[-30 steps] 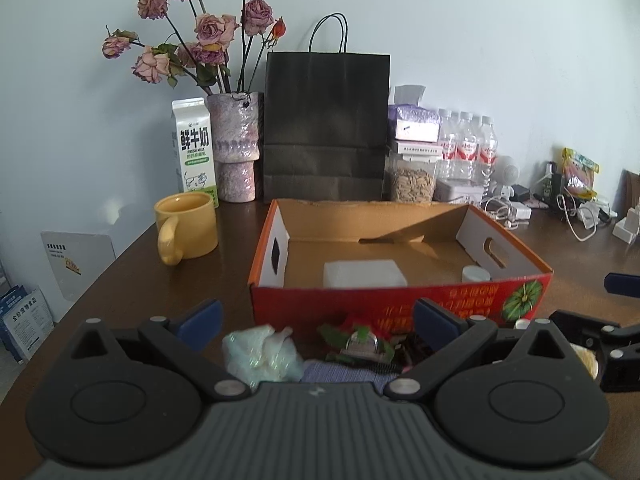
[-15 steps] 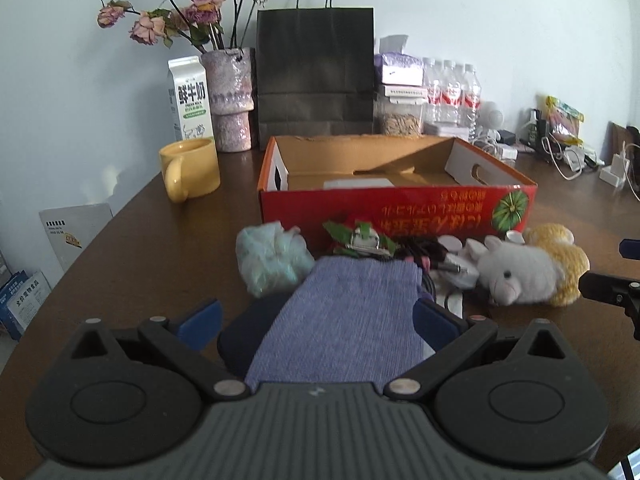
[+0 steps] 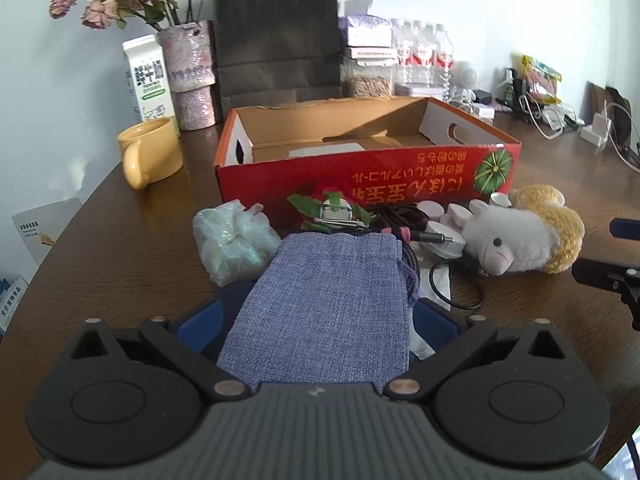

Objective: Organize objects
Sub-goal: 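Grasp the blue-gray fabric pouch with the left tool while the right tool grasps the plush sheep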

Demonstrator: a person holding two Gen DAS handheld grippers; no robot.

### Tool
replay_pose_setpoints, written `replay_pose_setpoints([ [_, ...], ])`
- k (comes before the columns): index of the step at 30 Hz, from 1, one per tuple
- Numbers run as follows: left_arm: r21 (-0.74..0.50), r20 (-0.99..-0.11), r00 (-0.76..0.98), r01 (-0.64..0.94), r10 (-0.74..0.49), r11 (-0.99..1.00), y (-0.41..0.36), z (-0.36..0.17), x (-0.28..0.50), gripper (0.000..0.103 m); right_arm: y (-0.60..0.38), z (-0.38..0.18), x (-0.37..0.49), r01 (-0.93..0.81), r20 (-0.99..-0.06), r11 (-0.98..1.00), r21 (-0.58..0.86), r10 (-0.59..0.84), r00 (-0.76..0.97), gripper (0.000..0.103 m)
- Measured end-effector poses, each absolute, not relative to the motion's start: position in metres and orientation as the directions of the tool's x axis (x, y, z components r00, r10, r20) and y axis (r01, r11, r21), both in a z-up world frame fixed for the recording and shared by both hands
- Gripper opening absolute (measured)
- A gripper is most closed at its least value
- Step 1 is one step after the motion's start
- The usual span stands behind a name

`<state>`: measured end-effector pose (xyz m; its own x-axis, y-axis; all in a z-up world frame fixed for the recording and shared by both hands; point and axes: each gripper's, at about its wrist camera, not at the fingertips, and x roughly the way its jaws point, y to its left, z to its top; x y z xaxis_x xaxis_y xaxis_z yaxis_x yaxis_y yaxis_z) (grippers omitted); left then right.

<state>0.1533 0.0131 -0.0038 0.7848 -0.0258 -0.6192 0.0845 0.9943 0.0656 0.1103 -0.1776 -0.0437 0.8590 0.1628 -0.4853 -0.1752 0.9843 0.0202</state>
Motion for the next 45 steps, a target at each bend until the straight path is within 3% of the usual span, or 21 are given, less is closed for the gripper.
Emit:
replay_pose_setpoints([
  [17,0.088,-0.644,0.765,0.078,-0.003,0.993,0.014,-0.022,0.165,0.103,-0.18,-0.053,0.116,-0.172,-0.501,0.984,0.034,0.166,0.85,0.103],
  [20,0.083,-0.633,0.774,0.069,-0.001,0.994,0.015,-0.022,0.161,0.098,-0.18,-0.054,0.117,-0.172,-0.503,0.984,0.034,0.166,0.848,0.103],
  [26,0.069,-0.616,0.788,0.043,0.009,0.997,0.018,-0.019,0.153,0.081,-0.179,-0.055,0.117,-0.177,-0.505,0.984,0.034,0.169,0.846,0.103],
  [34,0.045,-0.564,0.825,0.053,-0.018,0.998,0.021,-0.008,0.138,0.024,-0.177,-0.055,0.117,-0.178,-0.506,0.984,0.031,0.169,0.846,0.103],
  [40,0.071,-0.501,0.866,0.061,-0.017,0.996,0.018,-0.002,0.129,0.012,-0.175,-0.054,0.115,-0.18,-0.504,0.983,0.027,0.169,0.847,0.103],
  [45,0.07,-0.449,0.893,0.051,-0.014,0.996,0.018,0.008,0.122,0.012,-0.176,-0.051,0.117,-0.173,-0.492,0.984,0.036,0.169,0.854,0.103],
])
